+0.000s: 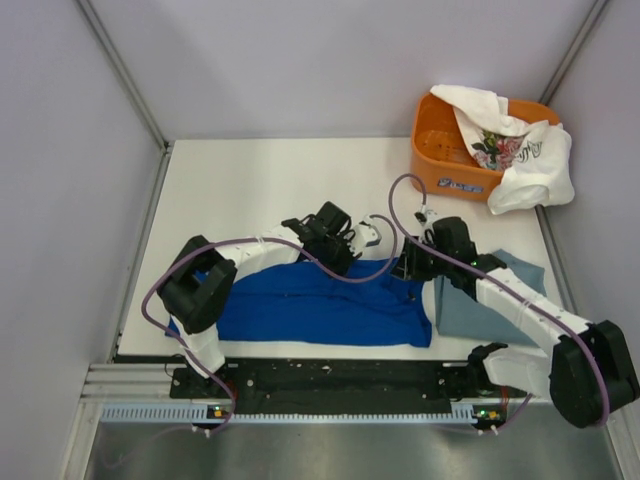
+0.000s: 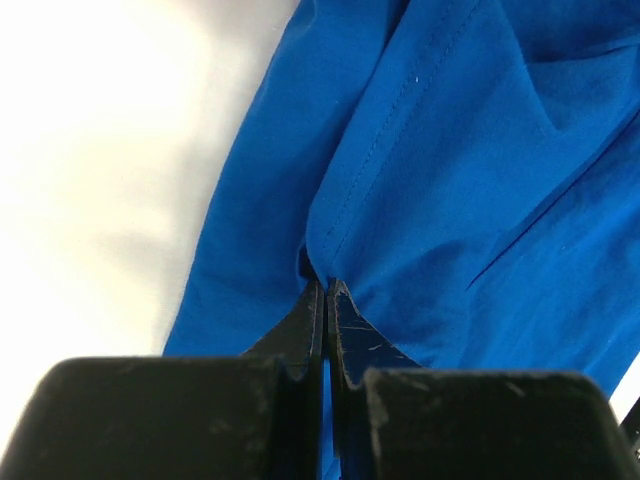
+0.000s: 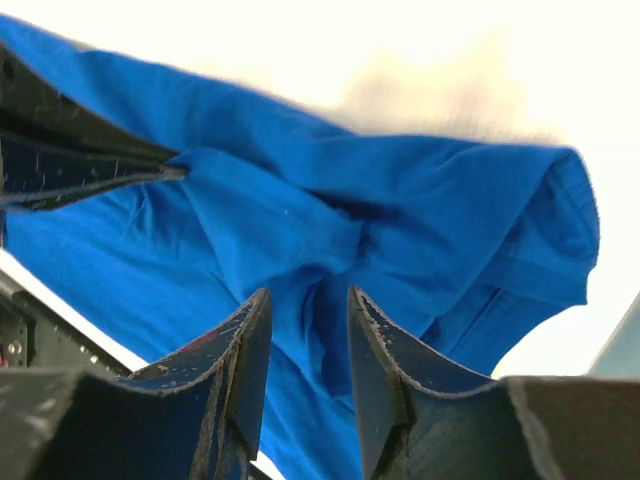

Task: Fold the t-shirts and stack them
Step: Fold the other side of the tshirt into a rectangle

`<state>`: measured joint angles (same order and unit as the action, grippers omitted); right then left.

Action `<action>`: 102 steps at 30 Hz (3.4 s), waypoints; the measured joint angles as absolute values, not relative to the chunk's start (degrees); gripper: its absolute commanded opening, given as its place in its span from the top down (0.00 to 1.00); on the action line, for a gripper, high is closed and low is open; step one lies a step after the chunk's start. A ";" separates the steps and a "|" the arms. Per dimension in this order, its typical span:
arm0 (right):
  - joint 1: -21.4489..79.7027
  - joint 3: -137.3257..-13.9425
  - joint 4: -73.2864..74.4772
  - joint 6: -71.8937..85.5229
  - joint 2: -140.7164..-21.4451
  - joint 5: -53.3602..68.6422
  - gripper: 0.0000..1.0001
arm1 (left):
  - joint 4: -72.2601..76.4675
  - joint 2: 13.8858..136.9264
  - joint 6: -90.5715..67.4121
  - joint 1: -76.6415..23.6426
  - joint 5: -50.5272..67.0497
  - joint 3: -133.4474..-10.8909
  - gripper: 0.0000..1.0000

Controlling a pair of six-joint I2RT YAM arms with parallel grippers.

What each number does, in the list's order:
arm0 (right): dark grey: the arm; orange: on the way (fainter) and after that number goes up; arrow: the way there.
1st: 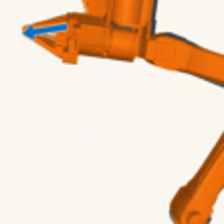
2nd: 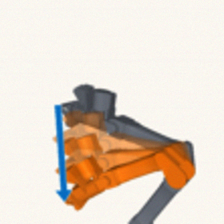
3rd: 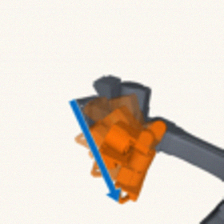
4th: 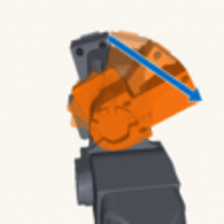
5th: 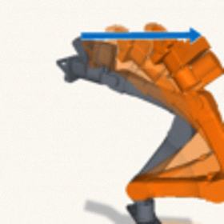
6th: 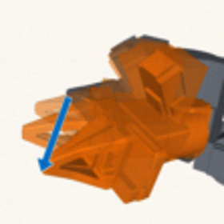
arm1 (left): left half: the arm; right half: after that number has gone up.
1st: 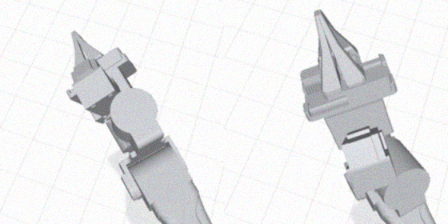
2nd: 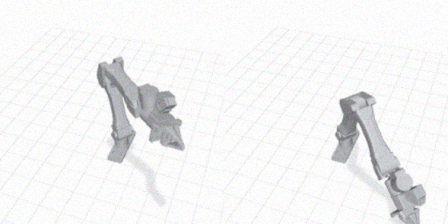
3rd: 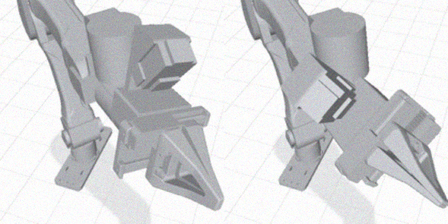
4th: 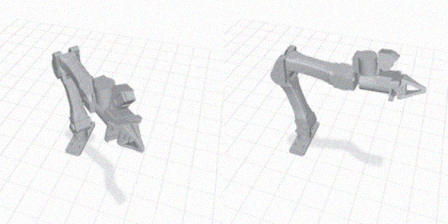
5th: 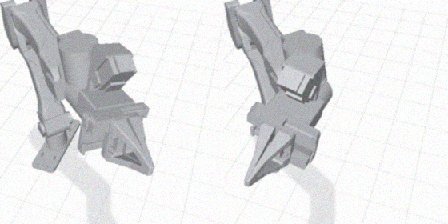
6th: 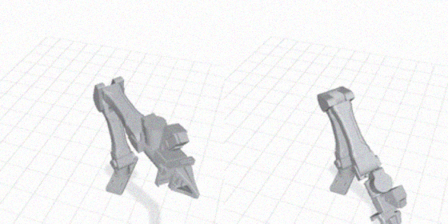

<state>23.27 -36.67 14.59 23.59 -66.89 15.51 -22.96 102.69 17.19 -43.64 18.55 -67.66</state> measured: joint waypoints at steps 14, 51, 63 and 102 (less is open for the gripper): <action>23.31 -31.75 12.27 23.75 -73.54 23.53 0.97 | -23.44 102.69 17.19 -43.64 18.79 -67.61 1.00; 23.51 -34.30 11.00 28.01 -74.39 16.75 0.74 | -23.75 102.69 17.39 -43.59 21.96 -66.19 1.00; 23.53 -34.20 6.33 28.10 -78.04 12.97 1.00 | -23.16 102.63 17.21 -43.59 19.27 -65.87 0.97; 21.21 -20.34 4.19 39.46 -67.44 19.49 1.00 | -30.96 102.19 26.87 -43.88 27.20 -64.05 0.64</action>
<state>21.21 -20.34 4.19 39.46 -67.44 19.49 -30.96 102.19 26.87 -43.88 27.20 -64.05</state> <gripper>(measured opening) 0.003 0.303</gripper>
